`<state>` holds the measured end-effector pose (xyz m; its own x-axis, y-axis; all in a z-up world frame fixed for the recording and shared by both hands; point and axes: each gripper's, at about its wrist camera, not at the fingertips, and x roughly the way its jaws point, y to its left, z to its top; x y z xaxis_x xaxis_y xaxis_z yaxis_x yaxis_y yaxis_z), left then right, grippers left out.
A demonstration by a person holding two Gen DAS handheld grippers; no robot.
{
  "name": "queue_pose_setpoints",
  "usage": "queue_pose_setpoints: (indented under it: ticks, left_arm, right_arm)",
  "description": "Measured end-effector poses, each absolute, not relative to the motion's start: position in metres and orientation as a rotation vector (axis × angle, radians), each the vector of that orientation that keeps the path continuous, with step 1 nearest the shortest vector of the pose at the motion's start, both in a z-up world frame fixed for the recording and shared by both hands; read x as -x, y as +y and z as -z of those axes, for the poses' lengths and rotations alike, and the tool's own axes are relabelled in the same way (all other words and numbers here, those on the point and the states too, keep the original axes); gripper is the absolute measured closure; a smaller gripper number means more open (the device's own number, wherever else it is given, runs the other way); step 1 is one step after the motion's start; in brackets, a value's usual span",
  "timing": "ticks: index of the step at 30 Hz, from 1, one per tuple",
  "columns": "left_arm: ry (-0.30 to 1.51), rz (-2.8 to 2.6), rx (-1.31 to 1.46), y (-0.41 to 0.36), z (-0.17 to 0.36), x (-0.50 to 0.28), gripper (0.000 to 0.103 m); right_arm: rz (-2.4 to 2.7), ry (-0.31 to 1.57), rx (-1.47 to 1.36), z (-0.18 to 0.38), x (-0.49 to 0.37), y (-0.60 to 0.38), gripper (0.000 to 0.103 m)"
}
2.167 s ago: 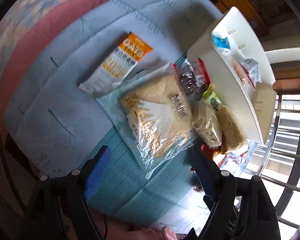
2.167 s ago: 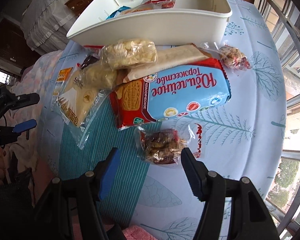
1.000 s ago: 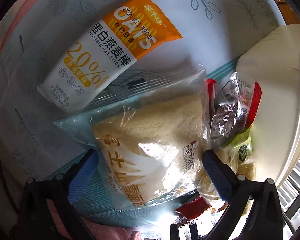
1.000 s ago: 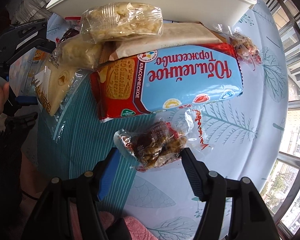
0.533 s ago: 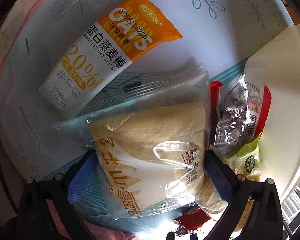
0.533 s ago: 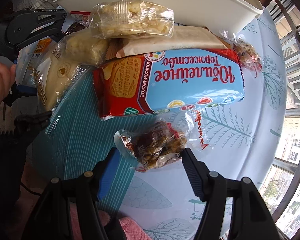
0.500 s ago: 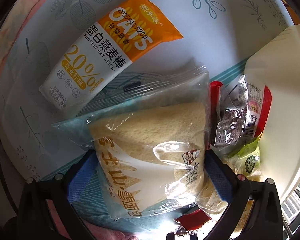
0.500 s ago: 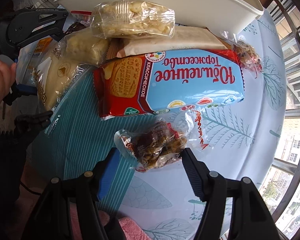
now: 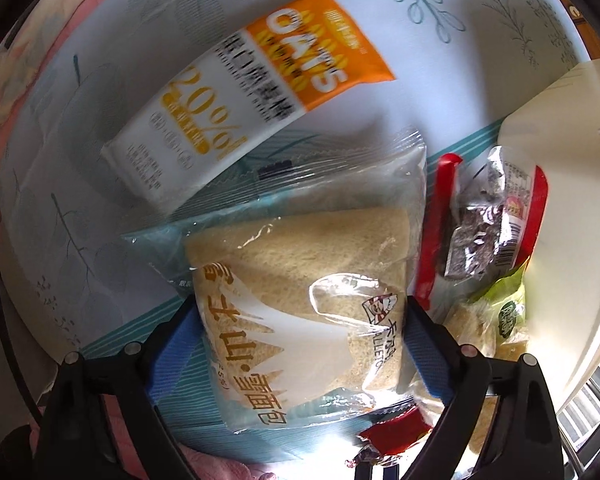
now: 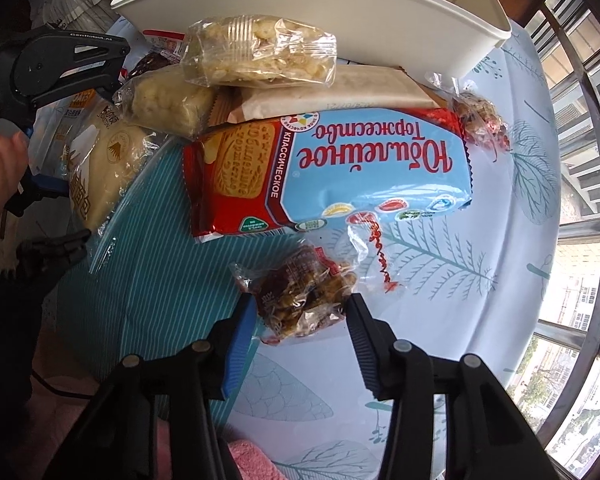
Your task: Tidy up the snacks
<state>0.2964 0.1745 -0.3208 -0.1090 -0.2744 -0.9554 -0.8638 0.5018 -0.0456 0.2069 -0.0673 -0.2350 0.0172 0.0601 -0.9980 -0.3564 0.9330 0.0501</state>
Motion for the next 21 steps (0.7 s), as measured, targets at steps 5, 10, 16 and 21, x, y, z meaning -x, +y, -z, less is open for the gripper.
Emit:
queue_pose_setpoints:
  ticks: [5,10,16,21]
  left_arm:
    - [1.669,-0.676,1.019,0.172,0.32,-0.282,0.011]
    - [1.707,-0.693,1.057,0.168,0.32,-0.264,0.011]
    - [1.71,-0.687,1.062,0.169,0.318,-0.253,0.012]
    - [1.687,-0.671,1.054,0.163,0.308,-0.236,0.012]
  right_arm:
    - [-0.334,1.511,0.226,0.232,-0.209,-0.074,0.065]
    - [-0.34,1.496,0.221,0.226,-0.207,-0.082,0.067]
    - [-0.346,1.479,0.193,0.216,-0.199,-0.095,0.084]
    - [-0.341,1.442,0.165,0.207,-0.202,-0.108,0.103]
